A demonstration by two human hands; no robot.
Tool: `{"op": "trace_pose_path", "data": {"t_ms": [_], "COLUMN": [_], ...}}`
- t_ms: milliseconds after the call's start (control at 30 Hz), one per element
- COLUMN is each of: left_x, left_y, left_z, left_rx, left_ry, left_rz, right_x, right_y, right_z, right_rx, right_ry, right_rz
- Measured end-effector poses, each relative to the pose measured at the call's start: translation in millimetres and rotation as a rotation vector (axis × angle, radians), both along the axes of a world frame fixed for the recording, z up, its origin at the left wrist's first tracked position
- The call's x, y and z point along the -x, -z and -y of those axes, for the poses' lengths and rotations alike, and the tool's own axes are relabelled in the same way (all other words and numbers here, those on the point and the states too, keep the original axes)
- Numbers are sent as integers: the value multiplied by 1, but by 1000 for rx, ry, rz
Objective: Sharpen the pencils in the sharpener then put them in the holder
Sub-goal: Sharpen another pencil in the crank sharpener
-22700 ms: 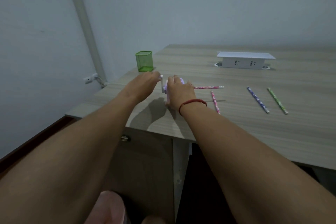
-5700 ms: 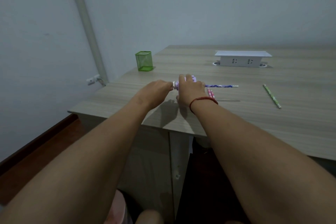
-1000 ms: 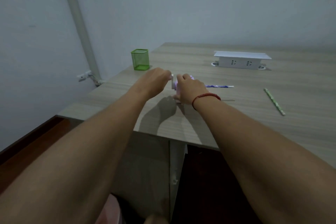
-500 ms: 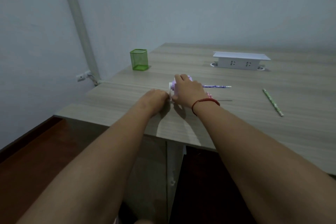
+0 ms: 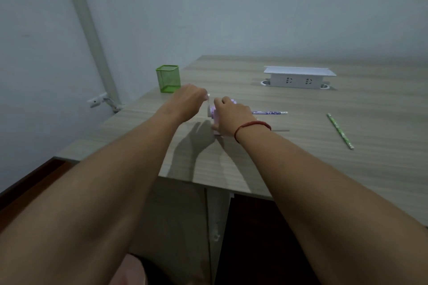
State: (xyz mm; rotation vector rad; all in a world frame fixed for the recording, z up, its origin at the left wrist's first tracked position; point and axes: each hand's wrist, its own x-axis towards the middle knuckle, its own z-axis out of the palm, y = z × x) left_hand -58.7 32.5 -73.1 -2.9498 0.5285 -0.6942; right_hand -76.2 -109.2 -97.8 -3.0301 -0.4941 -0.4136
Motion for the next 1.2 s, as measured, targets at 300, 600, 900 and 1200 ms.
{"op": "trace_pose_path", "data": {"t_ms": [300,600,900,1200], "left_x": [50,41,12,-12], "left_y": [30,61,54,10], "left_z": [-6,0,1,0], "left_rx": [20,20,16,-213], "left_ry": [108,-2,-112,-34], "left_rz": [75,-98,-255,61], "right_x": [4,1,-7,-5], "right_y": [-2,8,11,3], "right_z": [-7,-6,-1,2], "right_rx": [-13,-43,-57,10], "right_ry": [46,-18,-110,-59], "right_rz": [-57,28,63,19]}}
